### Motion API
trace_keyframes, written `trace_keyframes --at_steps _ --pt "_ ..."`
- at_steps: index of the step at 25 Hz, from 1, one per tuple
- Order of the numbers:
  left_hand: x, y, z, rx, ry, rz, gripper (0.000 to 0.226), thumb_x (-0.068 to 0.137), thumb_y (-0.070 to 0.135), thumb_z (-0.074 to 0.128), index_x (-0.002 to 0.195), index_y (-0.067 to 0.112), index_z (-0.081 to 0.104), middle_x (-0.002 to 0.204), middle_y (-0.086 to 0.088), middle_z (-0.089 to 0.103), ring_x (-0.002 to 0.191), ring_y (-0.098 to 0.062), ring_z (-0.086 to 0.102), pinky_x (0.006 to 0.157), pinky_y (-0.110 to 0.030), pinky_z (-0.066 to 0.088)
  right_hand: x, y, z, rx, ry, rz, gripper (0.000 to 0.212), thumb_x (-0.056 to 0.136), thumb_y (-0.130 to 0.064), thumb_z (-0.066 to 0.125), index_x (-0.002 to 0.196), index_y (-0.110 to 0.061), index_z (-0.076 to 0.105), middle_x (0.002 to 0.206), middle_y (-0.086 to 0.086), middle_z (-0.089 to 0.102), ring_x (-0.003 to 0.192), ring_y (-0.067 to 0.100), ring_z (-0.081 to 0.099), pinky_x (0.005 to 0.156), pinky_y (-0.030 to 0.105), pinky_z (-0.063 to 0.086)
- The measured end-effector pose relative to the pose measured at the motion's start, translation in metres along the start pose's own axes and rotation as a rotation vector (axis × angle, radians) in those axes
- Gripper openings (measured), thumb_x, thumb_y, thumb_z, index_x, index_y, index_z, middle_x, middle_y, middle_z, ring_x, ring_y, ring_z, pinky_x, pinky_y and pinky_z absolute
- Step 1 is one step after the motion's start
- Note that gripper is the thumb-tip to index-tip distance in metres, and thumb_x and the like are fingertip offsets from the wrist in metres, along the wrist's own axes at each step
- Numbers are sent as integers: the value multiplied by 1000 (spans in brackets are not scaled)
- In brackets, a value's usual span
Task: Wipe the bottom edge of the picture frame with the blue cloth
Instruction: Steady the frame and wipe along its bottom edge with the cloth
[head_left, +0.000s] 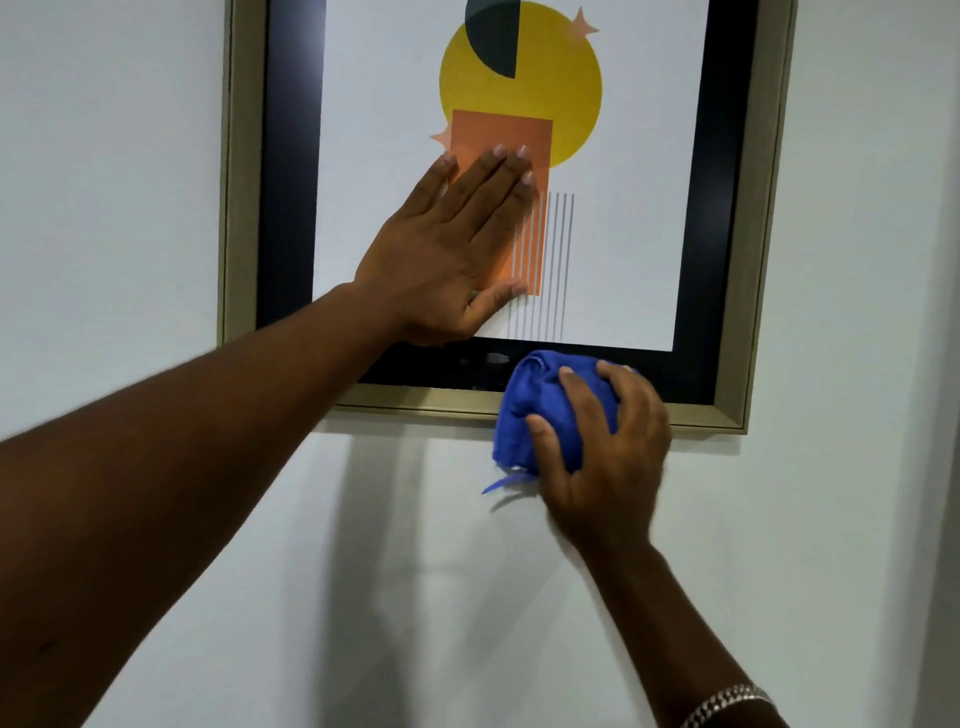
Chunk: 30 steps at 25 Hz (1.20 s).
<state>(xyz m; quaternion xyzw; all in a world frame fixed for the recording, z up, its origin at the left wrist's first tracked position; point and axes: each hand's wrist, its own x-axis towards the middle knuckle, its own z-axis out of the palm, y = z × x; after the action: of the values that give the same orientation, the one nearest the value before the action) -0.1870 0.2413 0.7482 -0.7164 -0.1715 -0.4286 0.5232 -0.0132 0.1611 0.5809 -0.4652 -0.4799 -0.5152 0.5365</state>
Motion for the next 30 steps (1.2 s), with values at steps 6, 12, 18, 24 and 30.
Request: trace_keyframes --at_steps 6,12,18,24,30 --pt "-13 -37 -6 13 -32 62 85 95 66 16 154 6 4 165 -17 7 153 -29 5 125 -52 10 1 -17 9 -5 -34 16 50 95 -51 48 126 -13 61 131 21 56 127 37 48 105 51 43" --pt "-20 -45 -6 20 -24 40 84 95 65 17 154 7 4 165 -16 7 153 -29 5 125 -52 11 8 -37 23 6 57 118 46 98 -52 43 129 -19 52 133 20 51 126 33 45 104 52 43" --pt "-34 -57 -7 17 -51 69 83 95 63 17 154 7 3 165 -15 5 153 -28 3 125 -51 10 9 -44 25 5 75 211 42 98 -50 44 120 -17 59 127 19 56 124 34 46 104 59 40" --pt "-36 -64 -9 6 -59 99 83 94 63 16 154 6 3 165 -16 5 153 -29 3 126 -49 9 4 -68 26 -55 -23 160 44 96 -50 46 122 -18 60 129 20 54 125 36 46 106 60 38" --pt "-25 -76 -12 -23 -81 66 86 93 64 16 154 5 2 165 -16 4 153 -29 2 126 -50 9 0 -108 39 -43 -74 125 45 96 -54 45 123 -21 59 130 19 53 125 35 44 105 59 40"
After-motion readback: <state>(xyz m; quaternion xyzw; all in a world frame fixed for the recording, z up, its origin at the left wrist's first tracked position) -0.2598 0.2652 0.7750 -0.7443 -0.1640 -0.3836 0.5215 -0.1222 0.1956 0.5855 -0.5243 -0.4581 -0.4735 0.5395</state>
